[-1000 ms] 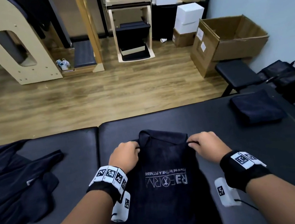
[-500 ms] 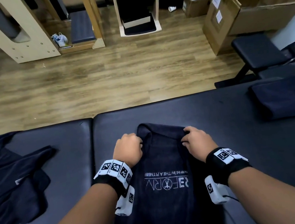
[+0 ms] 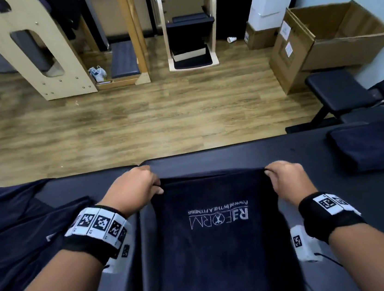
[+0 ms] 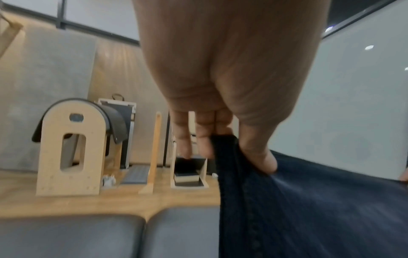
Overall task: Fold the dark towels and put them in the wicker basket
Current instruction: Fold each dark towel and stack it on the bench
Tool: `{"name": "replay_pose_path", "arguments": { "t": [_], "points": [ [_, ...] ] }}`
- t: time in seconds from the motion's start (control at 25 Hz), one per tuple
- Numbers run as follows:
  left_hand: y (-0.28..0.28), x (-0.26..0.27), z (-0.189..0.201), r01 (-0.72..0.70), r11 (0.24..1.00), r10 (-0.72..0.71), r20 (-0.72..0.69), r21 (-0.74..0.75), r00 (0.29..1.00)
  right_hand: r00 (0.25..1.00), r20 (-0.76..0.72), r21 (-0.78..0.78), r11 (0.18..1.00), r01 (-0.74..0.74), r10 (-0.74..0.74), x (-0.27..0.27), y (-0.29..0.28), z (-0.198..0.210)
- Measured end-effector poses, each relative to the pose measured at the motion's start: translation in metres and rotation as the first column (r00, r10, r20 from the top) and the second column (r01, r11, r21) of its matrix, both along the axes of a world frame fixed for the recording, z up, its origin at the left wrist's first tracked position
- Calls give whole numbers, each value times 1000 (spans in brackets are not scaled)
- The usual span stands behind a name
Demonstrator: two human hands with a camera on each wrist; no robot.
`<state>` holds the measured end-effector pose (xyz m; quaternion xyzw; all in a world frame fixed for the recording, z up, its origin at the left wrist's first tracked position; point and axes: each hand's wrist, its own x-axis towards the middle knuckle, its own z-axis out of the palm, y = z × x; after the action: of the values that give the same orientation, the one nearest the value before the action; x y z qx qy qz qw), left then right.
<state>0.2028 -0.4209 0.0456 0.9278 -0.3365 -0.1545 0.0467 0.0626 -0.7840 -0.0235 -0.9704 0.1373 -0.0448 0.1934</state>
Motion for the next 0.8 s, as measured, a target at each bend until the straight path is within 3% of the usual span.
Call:
{"name": "replay_pose_path", "arguments": {
  "t": [0.12,0.2,0.32,0.44,0.52,0.6,0.8],
  "points": [
    [15,4,39,44,998,-41,61,-37,997,974,218,-31,998,-62,67,11,3,55],
    [20,8,69,52,986,-26,169,-156,985,928,366,-70,996,-54,76,23,4,94],
    [34,3,124,124,932,13,374,-340,928,788,610,-68,996,-49,81,27,6,157],
    [49,-16,165,209,883,46,520,-420,853,683,717,-106,991,-87,136,2,15,201],
    [54,-33,168,249,853,62,563,-459,824,700,693,-136,985,-109,173,-23,20,199],
    [57,-57,148,285,846,12,551,-450,835,747,644,-137,986,-96,162,-52,26,174],
    [56,-140,23,252,954,-186,341,-162,921,922,386,-2,999,-41,39,-136,43,59]
  ]
}}
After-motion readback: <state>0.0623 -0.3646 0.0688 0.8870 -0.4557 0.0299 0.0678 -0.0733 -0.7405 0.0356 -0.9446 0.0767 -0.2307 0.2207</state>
